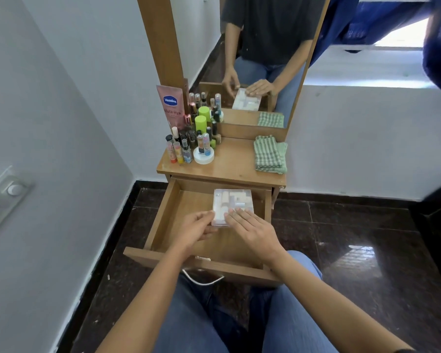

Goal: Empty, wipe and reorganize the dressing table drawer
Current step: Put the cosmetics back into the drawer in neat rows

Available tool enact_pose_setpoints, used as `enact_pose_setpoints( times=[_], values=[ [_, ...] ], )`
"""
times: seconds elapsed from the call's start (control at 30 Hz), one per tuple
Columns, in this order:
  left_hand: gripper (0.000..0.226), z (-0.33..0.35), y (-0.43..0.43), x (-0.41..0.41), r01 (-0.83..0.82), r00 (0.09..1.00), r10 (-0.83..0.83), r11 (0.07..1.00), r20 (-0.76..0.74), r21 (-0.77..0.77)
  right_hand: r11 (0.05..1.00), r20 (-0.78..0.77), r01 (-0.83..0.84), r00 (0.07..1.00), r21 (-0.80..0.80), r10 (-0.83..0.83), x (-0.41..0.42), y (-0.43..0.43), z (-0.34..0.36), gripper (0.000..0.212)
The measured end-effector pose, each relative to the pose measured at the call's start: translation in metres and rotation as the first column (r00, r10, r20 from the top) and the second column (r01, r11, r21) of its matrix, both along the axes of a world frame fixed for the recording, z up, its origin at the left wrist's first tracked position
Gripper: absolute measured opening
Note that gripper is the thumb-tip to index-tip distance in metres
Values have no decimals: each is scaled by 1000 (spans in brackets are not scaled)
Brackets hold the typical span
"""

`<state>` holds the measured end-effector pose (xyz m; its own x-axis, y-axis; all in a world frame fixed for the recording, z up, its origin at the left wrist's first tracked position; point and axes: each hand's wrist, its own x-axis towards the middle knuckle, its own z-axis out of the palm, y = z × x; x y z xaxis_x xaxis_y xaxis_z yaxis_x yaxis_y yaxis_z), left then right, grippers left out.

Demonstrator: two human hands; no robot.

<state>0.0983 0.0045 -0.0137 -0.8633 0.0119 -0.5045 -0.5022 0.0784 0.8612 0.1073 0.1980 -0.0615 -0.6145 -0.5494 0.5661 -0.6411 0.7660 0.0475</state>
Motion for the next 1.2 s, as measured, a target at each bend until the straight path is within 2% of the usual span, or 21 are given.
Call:
enact_pose_setpoints(
  times=[0.1,0.17,0.23,0.27,0.33,0.43,0.5,0.63,0.73,0.87,1.03,1.2],
  values=[
    [11,-15,12,-6,-146,979,132,986,157,83,998,183,-11,983,55,0,0,7,-2,42],
    [5,-26,18,-9,-193,962,173,978,211,79,999,359,-5,933,34,-8,-1,11,-2,55],
    [3,-38,21,-11,-208,956,197,977,217,33,990,503,133,860,-56,-87,2,14,-2,70],
    [4,-44,21,-13,-209,956,202,978,212,9,961,570,249,810,-118,-140,4,16,-3,75],
    [9,-53,21,-17,-185,962,190,982,195,-45,842,712,495,670,-214,-212,8,19,-3,76],
    [33,-62,24,-22,-96,978,115,989,173,-115,669,896,690,437,-277,-80,10,19,2,65],
    [37,-63,29,-24,-30,988,57,982,144,-184,591,929,747,371,-305,11,11,19,9,60],
    [46,-63,41,-25,211,974,-228,883,9,-420,476,939,812,323,-338,116,11,20,17,56],
    [47,-58,53,-24,317,917,-396,778,-33,-542,448,934,819,317,-357,165,10,24,15,56],
    [41,-57,62,-29,333,876,-482,619,-10,-711,466,931,806,318,-364,177,12,27,13,56],
    [34,-62,65,-31,370,835,-546,471,65,-801,487,937,801,316,-348,148,9,26,8,58],
    [44,-67,59,-33,348,795,-599,319,98,-881,501,939,796,316,-339,134,9,26,8,58]
  ],
)
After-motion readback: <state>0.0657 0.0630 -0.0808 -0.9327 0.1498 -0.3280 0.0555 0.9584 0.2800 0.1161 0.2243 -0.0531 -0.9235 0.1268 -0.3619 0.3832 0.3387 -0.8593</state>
